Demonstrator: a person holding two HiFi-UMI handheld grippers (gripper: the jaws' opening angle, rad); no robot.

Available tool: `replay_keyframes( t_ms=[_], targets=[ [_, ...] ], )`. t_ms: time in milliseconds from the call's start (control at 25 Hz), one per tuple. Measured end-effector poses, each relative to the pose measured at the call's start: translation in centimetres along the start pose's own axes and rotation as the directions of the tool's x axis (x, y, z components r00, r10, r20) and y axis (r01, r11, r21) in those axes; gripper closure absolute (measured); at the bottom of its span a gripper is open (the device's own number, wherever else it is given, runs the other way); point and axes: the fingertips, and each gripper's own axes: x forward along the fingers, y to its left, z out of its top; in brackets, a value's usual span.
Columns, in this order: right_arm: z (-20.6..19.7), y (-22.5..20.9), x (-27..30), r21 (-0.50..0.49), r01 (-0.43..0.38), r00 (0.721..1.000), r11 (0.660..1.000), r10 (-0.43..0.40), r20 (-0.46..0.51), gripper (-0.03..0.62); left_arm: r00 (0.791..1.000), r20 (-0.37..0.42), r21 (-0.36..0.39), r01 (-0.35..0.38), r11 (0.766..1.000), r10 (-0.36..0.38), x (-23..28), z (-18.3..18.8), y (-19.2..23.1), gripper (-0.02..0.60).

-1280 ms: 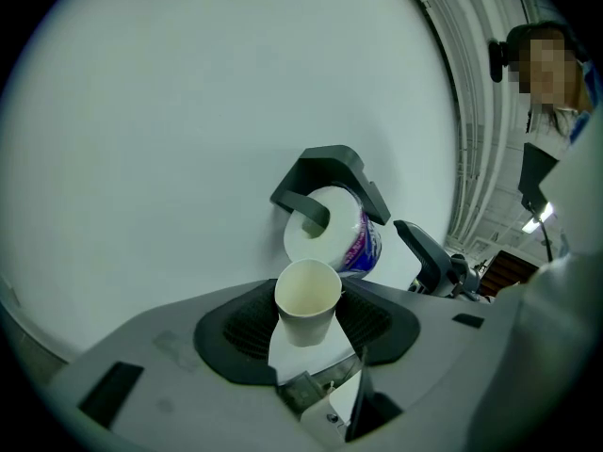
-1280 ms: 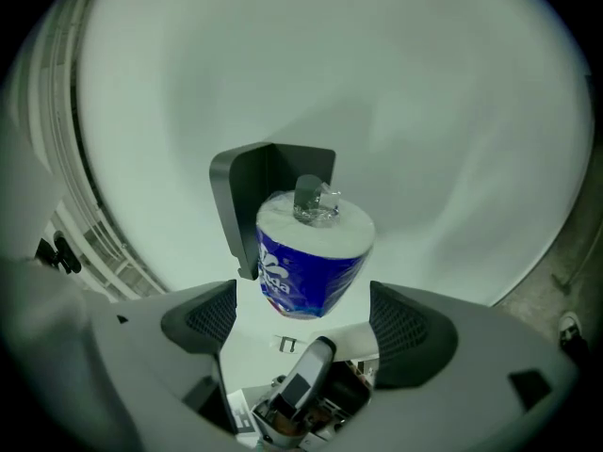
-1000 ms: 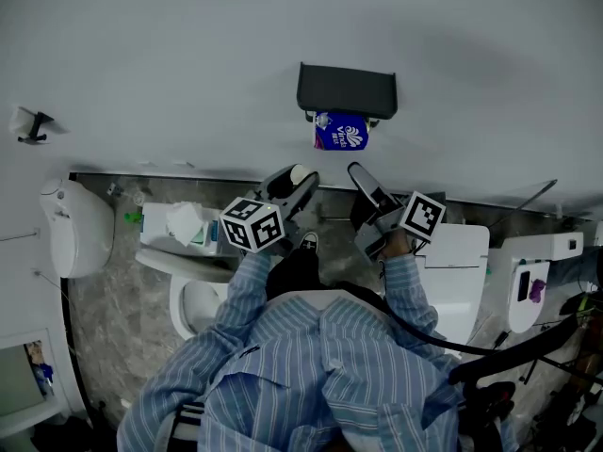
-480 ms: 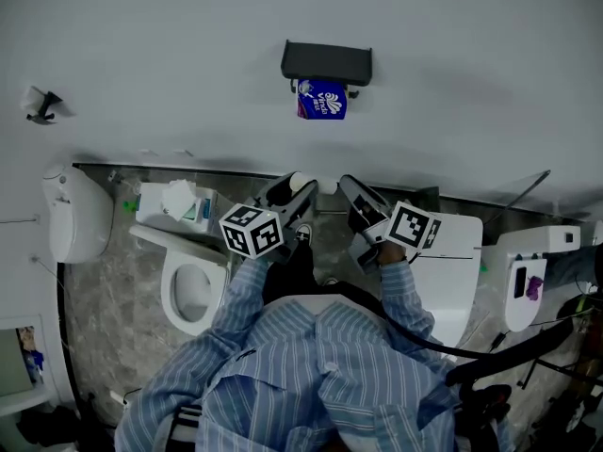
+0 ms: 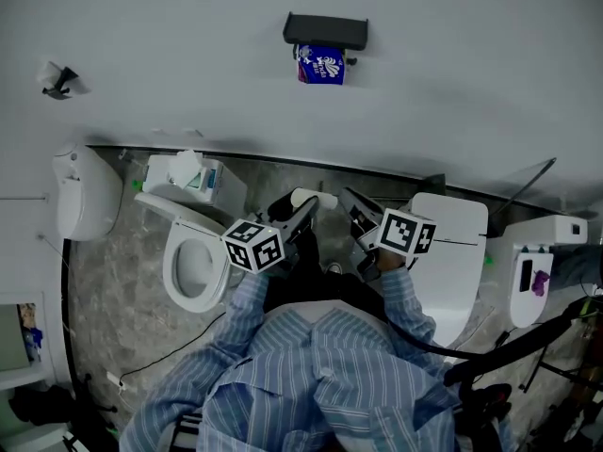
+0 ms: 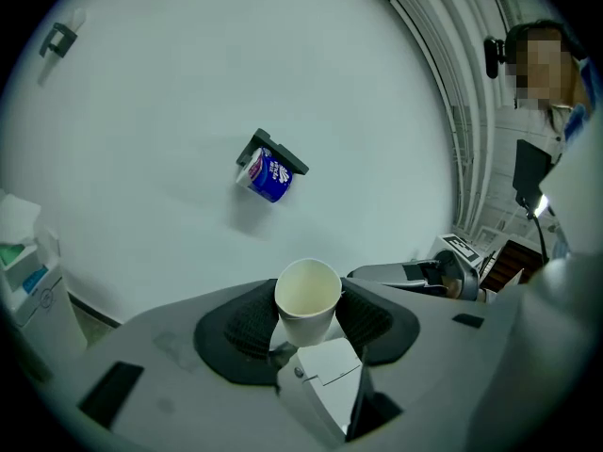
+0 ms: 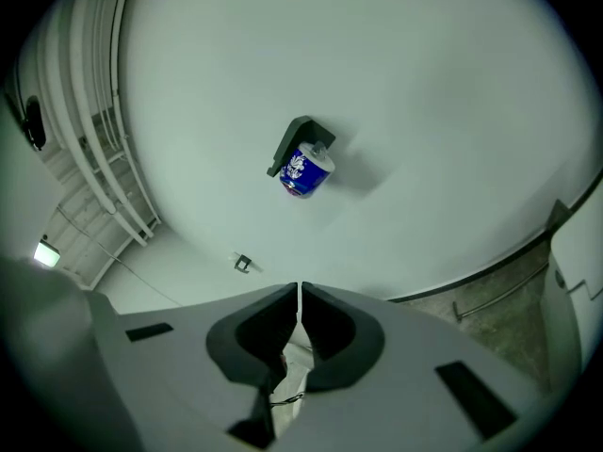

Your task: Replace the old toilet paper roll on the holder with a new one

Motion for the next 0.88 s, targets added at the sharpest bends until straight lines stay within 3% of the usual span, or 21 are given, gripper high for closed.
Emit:
replay_keyframes(
  t_ms=[360,680,880],
  targets=[
    [-2.6,0.8,-1.1,0.016,-0.013,1.000,1.000,0.013,-0.027,0.576,0.998,0.015,0.012,-0.058,0.998,0.058,-3.6,-1.2,-1.2,0.394],
    [-3.6,0.8,-1.5,0.008,0.041,0.999,0.999,-0.041,-0.024,0.576,1.000,-0.012,0.026,-0.022,0.999,0.022,-4.6,-1.8,-2.4,0.394],
    [-6.2,2.3,-0.5,-0.011,0.069,0.997,0.998,-0.069,-0.041,0.576,0.999,-0.022,0.035,-0.033,0.999,0.033,-8.2,-2.7,-1.4,0.394]
  ],
)
